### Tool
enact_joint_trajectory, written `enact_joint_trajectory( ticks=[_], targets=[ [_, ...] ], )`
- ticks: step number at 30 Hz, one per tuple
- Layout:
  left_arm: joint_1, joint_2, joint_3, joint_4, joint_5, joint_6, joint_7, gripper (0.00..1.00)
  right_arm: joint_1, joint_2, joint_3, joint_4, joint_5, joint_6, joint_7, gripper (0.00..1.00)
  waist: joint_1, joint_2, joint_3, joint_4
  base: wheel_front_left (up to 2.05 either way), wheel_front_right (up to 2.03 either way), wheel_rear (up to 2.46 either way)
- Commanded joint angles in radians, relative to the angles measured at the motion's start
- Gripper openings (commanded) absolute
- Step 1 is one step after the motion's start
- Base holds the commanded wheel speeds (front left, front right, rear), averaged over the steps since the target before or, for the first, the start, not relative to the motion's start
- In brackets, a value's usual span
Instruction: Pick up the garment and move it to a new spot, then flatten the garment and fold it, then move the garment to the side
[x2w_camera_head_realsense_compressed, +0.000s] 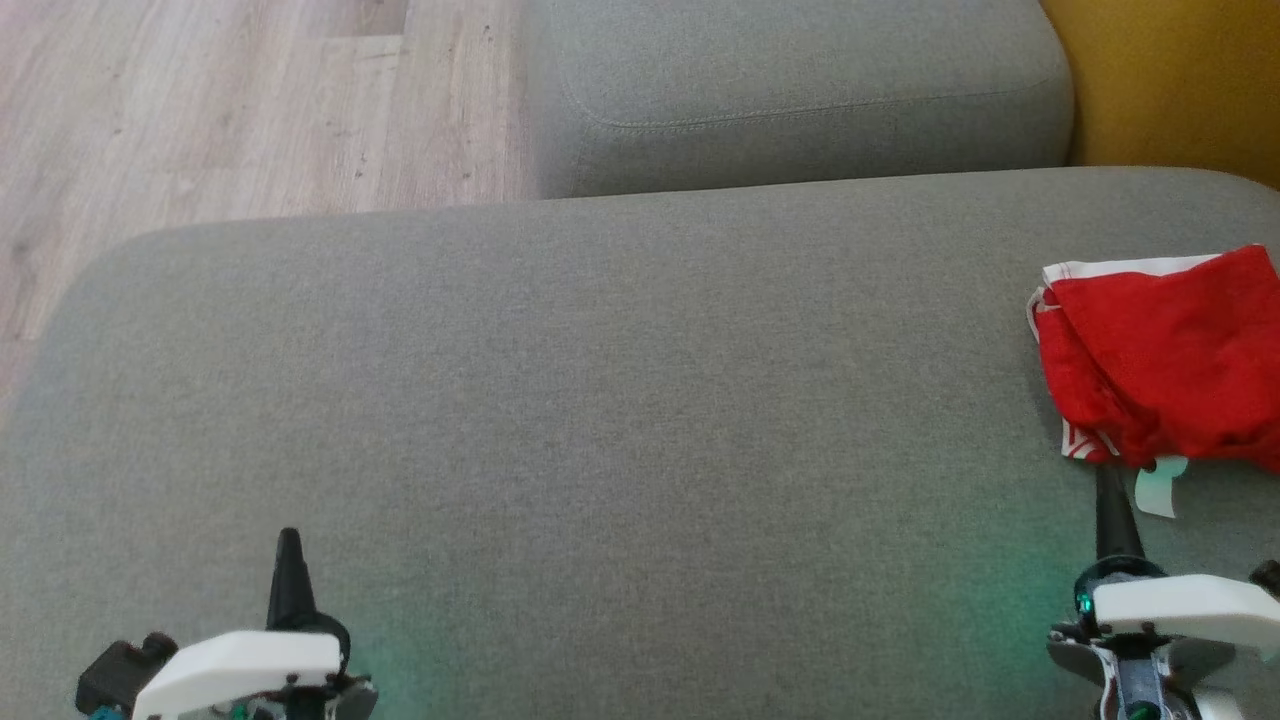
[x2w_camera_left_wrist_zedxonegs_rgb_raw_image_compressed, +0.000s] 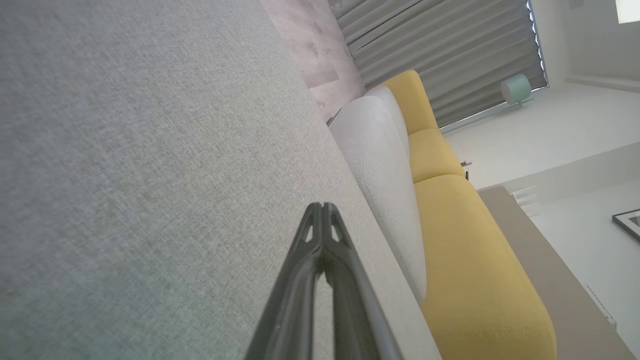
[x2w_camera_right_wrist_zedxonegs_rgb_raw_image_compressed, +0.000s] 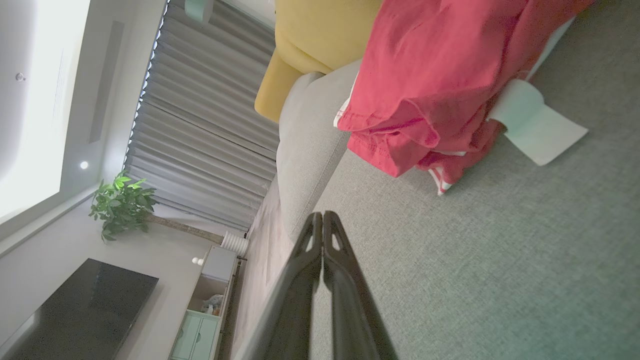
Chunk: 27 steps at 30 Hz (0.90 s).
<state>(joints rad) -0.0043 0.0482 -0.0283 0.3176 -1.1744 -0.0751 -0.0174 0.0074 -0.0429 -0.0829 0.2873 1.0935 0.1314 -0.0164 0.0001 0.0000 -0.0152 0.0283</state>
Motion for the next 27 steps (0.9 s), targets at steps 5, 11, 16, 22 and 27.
enact_joint_trajectory(
  ticks=[5,11,16,22,27],
  targets=[
    [-0.062,0.002,0.043,-0.040,-0.059,-0.015,0.018,0.00,-0.061,-0.006,0.003,-0.037,0.070,-0.001,0.017,0.00,-0.0001,0.0000,0.002,-0.003,0.00,0.00,0.00],
    [-0.070,0.002,0.061,-0.046,-0.126,-0.022,0.038,0.00,-0.070,-0.006,-0.004,-0.038,0.150,-0.001,0.037,0.00,-0.0001,0.0000,0.005,-0.008,0.00,0.00,0.00],
    [-0.075,0.002,0.073,-0.050,-0.173,-0.027,0.052,0.00,-0.077,-0.006,-0.008,-0.038,0.206,-0.001,0.051,0.00,-0.0001,0.0000,0.007,-0.011,0.00,0.00,0.00],
    [-0.081,0.002,0.089,-0.055,-0.230,-0.033,0.070,0.00,-0.086,-0.007,-0.013,-0.039,0.274,-0.001,0.069,0.00,-0.0001,0.0000,0.010,-0.015,0.00,0.00,0.00],
    [-0.087,0.002,0.102,-0.059,-0.278,-0.039,0.084,0.00,-0.093,-0.007,-0.018,-0.040,0.330,-0.001,0.083,0.00,-0.0001,0.0000,0.012,-0.018,0.00,0.00,0.00]
  ],
)
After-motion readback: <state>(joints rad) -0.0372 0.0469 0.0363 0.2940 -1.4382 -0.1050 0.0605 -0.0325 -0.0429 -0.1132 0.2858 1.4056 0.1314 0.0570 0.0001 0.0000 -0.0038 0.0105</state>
